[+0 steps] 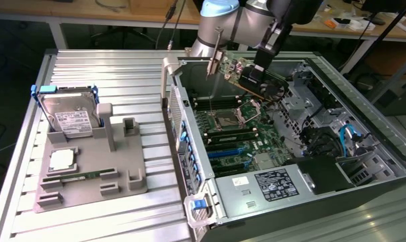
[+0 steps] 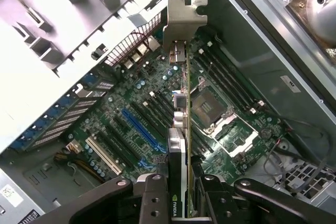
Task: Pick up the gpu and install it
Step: 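Insert the gpu into the slot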
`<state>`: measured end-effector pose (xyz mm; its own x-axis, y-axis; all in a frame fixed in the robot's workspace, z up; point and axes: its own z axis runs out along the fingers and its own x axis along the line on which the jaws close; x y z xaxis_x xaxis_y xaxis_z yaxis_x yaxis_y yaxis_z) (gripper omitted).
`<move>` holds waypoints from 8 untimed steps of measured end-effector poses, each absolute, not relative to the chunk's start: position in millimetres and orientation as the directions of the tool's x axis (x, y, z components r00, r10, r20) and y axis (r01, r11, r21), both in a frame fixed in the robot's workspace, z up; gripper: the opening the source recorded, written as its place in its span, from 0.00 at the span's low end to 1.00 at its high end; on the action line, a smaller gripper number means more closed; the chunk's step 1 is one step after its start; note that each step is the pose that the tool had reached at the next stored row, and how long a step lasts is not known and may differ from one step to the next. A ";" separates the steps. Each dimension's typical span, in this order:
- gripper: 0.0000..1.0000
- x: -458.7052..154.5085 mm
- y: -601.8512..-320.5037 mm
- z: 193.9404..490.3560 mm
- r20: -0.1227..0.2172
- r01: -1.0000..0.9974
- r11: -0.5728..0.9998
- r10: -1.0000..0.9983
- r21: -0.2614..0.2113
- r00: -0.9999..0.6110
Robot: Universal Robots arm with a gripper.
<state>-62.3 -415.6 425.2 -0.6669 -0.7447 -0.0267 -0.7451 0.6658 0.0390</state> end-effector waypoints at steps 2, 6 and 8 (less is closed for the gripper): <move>0.27 -62.3 -415.5 425.2 -0.027 -0.752 0.658 -0.752 0.039 -0.659; 0.27 -62.2 -415.4 425.2 -0.027 -0.766 0.642 -0.765 0.039 -0.643; 0.27 -62.1 -415.3 425.2 -0.027 -0.773 0.634 -0.772 0.039 -0.635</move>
<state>-62.1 -415.3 425.2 -0.6348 -0.7722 -0.0267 -0.7726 0.6337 0.0390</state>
